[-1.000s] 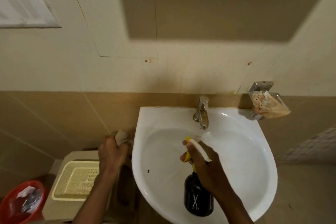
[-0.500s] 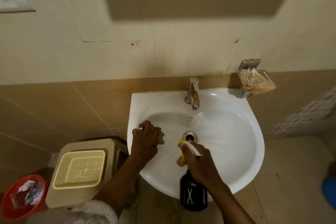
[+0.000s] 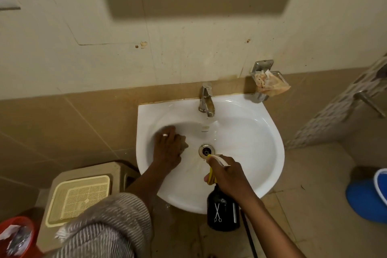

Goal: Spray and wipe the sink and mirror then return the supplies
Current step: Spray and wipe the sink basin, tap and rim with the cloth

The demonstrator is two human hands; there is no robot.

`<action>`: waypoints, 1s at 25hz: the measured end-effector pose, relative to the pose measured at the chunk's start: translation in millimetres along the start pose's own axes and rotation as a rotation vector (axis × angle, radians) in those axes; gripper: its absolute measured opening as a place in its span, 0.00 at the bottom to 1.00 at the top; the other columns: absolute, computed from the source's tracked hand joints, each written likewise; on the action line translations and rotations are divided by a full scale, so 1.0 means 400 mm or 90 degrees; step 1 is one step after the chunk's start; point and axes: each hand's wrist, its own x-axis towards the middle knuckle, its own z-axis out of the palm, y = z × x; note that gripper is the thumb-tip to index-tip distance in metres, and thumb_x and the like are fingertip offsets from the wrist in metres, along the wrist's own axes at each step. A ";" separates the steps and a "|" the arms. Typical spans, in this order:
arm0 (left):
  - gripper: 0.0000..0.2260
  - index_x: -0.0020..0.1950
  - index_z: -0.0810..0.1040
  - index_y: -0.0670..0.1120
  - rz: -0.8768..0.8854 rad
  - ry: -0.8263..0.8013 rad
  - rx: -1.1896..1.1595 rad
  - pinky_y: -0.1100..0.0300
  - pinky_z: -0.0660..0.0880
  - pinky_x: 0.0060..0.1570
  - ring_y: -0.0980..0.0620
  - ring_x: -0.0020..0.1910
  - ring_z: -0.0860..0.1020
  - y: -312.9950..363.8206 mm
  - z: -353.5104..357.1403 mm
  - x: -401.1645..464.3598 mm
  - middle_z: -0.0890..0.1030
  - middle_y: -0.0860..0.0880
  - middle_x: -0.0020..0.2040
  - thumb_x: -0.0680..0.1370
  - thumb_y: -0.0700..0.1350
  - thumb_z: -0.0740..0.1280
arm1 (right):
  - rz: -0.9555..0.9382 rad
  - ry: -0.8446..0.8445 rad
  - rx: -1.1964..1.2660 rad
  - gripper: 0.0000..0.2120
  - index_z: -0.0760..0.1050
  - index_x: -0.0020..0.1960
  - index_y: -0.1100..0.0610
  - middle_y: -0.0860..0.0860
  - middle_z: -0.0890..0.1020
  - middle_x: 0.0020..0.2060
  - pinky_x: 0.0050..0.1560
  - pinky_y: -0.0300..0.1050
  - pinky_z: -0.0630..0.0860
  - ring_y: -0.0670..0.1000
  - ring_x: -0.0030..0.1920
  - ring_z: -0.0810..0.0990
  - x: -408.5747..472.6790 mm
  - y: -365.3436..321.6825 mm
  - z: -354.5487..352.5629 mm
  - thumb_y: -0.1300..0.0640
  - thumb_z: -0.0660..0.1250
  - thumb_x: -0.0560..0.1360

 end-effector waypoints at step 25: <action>0.06 0.30 0.74 0.47 -0.040 -0.426 -0.728 0.65 0.64 0.27 0.56 0.25 0.69 0.154 -0.247 -0.276 0.73 0.51 0.27 0.67 0.40 0.65 | -0.180 0.070 0.079 0.14 0.83 0.47 0.49 0.53 0.89 0.36 0.55 0.56 0.83 0.52 0.45 0.88 -0.060 -0.053 -0.208 0.48 0.61 0.83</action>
